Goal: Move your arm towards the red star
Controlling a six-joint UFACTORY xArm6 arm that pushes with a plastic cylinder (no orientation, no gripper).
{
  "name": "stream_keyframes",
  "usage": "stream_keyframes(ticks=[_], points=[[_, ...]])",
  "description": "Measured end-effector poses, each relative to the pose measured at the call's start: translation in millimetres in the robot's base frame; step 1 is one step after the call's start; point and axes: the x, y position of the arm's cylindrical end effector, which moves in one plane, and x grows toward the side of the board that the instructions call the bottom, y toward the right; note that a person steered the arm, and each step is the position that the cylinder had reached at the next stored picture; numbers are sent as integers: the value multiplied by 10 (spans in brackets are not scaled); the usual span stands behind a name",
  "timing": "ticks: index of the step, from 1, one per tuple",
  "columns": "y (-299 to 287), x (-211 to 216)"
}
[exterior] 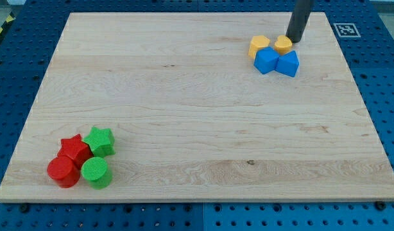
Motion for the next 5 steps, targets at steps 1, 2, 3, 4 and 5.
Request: stream_keyframes(ticks=[1,2,3,4,5], points=[[0,218],[0,280],[0,-15],[-165,-411],[-742,-509]])
